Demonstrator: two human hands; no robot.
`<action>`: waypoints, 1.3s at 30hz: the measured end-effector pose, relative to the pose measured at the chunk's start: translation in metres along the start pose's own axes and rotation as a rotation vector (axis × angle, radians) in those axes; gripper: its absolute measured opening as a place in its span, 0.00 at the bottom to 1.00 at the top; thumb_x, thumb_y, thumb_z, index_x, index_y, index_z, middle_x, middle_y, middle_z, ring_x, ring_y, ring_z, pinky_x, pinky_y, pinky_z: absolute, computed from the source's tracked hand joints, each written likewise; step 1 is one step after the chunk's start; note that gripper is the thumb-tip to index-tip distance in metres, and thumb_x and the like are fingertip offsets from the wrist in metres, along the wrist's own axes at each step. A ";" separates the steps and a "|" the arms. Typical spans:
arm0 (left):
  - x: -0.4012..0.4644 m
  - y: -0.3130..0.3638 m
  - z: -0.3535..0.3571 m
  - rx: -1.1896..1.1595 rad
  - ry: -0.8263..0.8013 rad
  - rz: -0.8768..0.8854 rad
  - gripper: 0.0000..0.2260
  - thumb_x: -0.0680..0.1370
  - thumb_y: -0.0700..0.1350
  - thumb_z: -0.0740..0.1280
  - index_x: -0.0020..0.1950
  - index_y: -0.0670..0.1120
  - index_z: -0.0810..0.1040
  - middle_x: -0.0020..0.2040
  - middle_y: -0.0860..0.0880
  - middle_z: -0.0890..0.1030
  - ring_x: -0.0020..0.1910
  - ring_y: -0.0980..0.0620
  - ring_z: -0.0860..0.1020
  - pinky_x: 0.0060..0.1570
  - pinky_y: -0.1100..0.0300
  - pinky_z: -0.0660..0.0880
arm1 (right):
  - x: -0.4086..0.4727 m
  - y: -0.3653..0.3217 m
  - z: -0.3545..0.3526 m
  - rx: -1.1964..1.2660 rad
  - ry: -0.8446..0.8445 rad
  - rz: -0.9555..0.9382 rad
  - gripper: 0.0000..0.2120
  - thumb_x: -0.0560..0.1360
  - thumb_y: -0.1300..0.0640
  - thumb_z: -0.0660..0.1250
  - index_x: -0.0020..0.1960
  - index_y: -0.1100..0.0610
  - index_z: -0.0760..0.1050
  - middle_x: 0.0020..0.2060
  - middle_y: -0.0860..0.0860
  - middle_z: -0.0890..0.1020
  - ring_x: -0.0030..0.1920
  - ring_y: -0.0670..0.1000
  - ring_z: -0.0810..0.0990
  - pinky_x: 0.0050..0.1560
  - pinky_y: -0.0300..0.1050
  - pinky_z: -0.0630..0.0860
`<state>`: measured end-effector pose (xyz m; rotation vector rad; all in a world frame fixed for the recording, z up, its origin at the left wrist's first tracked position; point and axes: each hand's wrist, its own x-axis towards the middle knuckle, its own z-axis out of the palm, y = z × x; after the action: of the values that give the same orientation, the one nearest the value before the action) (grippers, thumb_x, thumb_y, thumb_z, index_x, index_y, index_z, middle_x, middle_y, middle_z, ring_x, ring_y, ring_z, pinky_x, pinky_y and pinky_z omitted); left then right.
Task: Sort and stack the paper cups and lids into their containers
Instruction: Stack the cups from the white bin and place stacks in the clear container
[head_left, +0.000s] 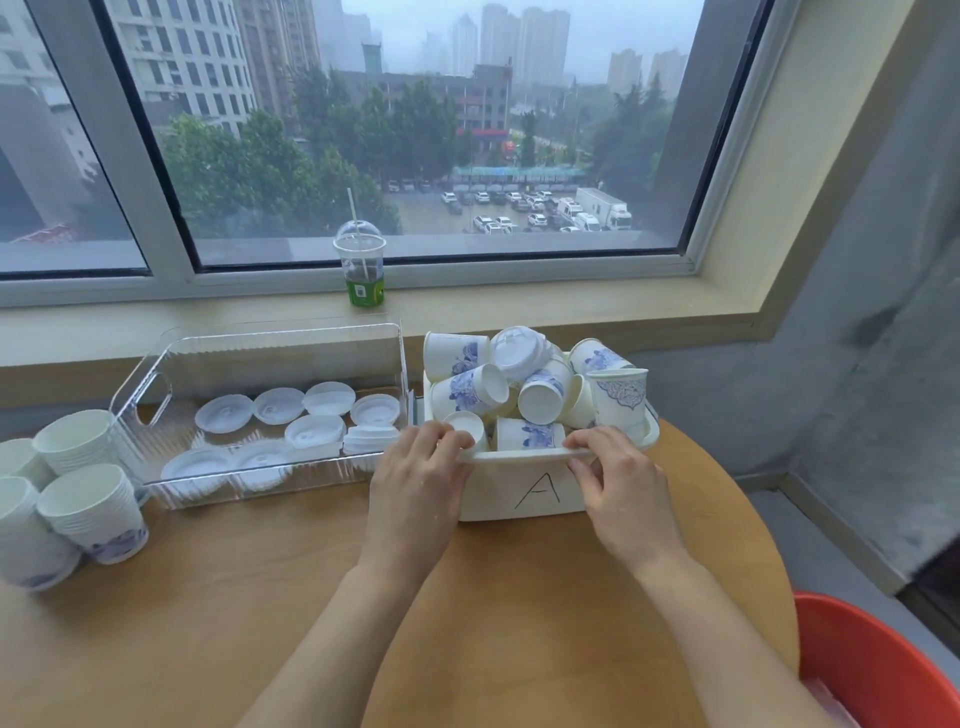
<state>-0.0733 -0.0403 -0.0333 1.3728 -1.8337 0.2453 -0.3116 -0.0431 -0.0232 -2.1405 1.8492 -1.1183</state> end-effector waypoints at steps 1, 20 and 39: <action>-0.005 0.003 -0.004 -0.001 0.001 0.011 0.10 0.76 0.41 0.78 0.55 0.47 0.82 0.52 0.51 0.80 0.50 0.46 0.79 0.45 0.52 0.76 | -0.008 -0.002 -0.004 -0.001 -0.002 0.006 0.07 0.81 0.58 0.70 0.57 0.48 0.81 0.52 0.40 0.80 0.42 0.43 0.79 0.43 0.32 0.68; -0.111 -0.004 -0.097 -0.008 0.077 -0.033 0.08 0.78 0.45 0.72 0.57 0.47 0.83 0.54 0.53 0.80 0.50 0.46 0.78 0.44 0.51 0.77 | -0.107 -0.072 -0.010 0.074 -0.035 -0.098 0.08 0.79 0.58 0.72 0.54 0.47 0.80 0.50 0.37 0.79 0.39 0.34 0.75 0.43 0.29 0.69; -0.139 -0.061 -0.151 0.023 0.121 -0.260 0.11 0.77 0.46 0.71 0.58 0.47 0.84 0.58 0.53 0.80 0.56 0.49 0.78 0.51 0.55 0.75 | -0.118 -0.136 0.035 0.202 -0.161 -0.228 0.13 0.80 0.56 0.72 0.64 0.46 0.80 0.59 0.37 0.79 0.46 0.36 0.73 0.51 0.42 0.80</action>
<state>0.0644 0.1232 -0.0501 1.5606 -1.5396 0.2086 -0.1796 0.0840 -0.0326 -2.2875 1.3900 -1.0837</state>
